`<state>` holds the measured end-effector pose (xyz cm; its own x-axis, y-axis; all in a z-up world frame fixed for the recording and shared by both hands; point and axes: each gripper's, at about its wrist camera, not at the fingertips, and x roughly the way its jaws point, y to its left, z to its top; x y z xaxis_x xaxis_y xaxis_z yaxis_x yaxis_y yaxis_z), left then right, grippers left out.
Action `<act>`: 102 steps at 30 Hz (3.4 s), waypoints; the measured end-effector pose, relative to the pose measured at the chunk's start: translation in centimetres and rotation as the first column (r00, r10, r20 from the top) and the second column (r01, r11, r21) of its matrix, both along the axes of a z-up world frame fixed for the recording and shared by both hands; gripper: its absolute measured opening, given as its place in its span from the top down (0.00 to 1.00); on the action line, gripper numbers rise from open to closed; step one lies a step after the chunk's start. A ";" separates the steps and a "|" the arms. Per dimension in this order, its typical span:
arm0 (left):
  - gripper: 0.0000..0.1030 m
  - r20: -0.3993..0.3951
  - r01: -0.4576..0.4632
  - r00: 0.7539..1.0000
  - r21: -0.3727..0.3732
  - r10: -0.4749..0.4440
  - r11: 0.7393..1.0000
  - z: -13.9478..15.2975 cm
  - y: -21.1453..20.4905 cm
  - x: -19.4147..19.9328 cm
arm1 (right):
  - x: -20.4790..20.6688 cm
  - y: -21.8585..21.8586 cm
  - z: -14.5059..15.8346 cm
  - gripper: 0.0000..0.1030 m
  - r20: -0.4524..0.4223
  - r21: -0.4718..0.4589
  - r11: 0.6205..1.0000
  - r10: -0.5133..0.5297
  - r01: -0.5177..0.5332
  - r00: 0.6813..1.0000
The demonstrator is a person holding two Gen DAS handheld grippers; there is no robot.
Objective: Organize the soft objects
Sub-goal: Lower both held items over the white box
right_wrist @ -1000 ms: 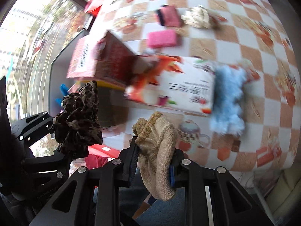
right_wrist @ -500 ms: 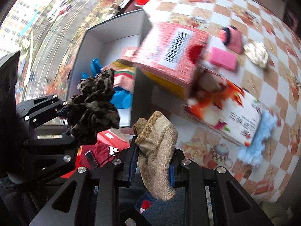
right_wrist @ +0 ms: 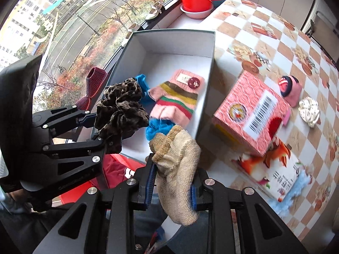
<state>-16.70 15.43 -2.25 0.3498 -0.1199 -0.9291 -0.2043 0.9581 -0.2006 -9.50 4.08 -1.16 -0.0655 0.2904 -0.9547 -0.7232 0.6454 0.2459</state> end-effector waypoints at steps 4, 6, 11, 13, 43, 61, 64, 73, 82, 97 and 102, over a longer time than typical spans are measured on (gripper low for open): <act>0.66 -0.003 -0.062 0.998 -0.002 0.062 0.998 -0.1 1.8 0.2 | 0.4 1.6 0.2 0.73 0.001 -0.001 1.000 -0.002 0.002 1.000; 0.66 0.003 -0.090 0.996 0.006 0.090 0.996 0.1 2.6 0.5 | 0.8 2.4 0.3 0.73 0.005 0.000 1.000 -0.005 0.005 1.000; 0.66 0.010 -0.151 0.989 0.043 0.150 0.988 0.4 4.3 1.5 | 1.7 4.4 1.1 0.73 0.021 0.008 1.000 -0.015 0.015 1.000; 0.66 0.009 -0.170 0.986 0.058 0.169 0.984 0.3 4.9 2.0 | 2.1 5.3 1.4 0.73 0.032 0.008 1.000 -0.021 0.021 0.999; 0.66 -0.044 -0.239 0.968 0.120 0.246 0.964 -1.2 6.5 4.0 | 3.4 7.3 0.9 0.73 0.024 0.001 0.998 -0.063 0.063 0.998; 0.66 -0.055 -0.244 0.966 0.135 0.254 0.960 -1.7 7.3 4.7 | 3.8 7.7 0.4 0.73 0.027 -0.005 0.998 -0.063 0.064 0.998; 0.66 -0.053 -0.247 0.965 0.137 0.256 0.959 -1.7 7.6 5.1 | 3.9 8.1 0.2 0.73 0.030 -0.007 0.998 -0.061 0.062 0.998; 0.66 -0.054 -0.245 0.965 0.156 0.256 0.957 -1.9 8.4 6.6 | 4.3 8.7 -0.2 0.73 0.051 -0.016 0.998 -0.061 0.062 0.997; 0.66 -0.059 -0.246 0.964 0.160 0.258 0.956 -2.0 8.6 6.9 | 4.5 8.9 -0.4 0.73 0.053 -0.024 0.998 -0.058 0.060 0.997; 0.66 -0.073 -0.252 0.961 0.161 0.267 0.954 -3.0 9.4 8.2 | 5.0 9.1 -1.5 0.73 0.041 -0.050 0.997 -0.054 0.056 0.998; 0.66 -0.095 -0.248 0.960 0.163 0.265 0.955 -3.6 9.7 8.9 | 5.0 9.3 -2.3 0.73 0.024 -0.062 0.997 -0.048 0.049 0.999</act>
<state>-7.80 25.16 -5.87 0.2409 0.1012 -0.9653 -0.4601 0.8876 -0.0217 -4.54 13.33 -3.42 -0.0309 0.2319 -0.9723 -0.6957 0.6934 0.1875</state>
